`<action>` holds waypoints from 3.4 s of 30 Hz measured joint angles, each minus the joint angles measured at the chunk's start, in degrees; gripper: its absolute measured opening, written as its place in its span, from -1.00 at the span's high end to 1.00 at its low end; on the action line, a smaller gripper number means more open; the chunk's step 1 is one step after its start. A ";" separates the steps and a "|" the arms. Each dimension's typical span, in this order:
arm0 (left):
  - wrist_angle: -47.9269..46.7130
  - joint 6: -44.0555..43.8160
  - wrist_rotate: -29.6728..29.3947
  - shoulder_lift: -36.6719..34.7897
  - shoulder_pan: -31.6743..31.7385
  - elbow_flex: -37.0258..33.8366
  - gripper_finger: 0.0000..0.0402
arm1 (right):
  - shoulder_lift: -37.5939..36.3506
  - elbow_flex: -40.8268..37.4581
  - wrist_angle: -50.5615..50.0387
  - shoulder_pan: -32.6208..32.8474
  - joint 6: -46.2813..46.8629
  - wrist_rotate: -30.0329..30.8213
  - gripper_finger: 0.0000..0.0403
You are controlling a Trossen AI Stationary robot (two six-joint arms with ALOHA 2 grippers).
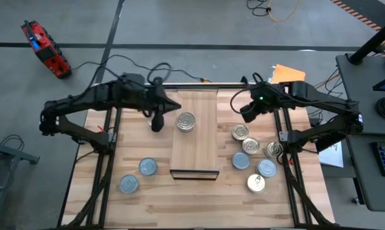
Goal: Stack canned seafood by type on shelf
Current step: Put the green tuna can on the shelf
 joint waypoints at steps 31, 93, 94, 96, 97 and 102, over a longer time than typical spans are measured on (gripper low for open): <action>-11.47 -5.22 21.26 -2.00 0.16 -2.46 1.00 | 2.99 -18.93 20.96 34.78 51.59 -13.06 0.95; -3.31 -12.97 -10.68 0.80 0.51 -2.35 1.00 | 16.55 -19.65 20.76 31.44 23.67 -1.26 0.37; -3.10 -12.97 -10.68 0.80 0.51 -2.35 1.00 | 16.52 -19.82 20.76 31.44 23.45 -1.26 0.35; -2.52 -13.15 -10.68 0.80 0.51 -2.32 1.00 | 16.52 -20.22 20.70 31.61 22.87 -1.28 0.33; -2.49 -13.21 -10.68 0.80 0.51 -2.11 1.00 | 16.44 -20.36 20.70 31.79 22.75 -1.32 0.32; -3.56 -15.12 -10.58 0.74 0.51 -0.15 1.00 | 14.66 -20.94 20.27 33.11 22.12 -1.97 0.30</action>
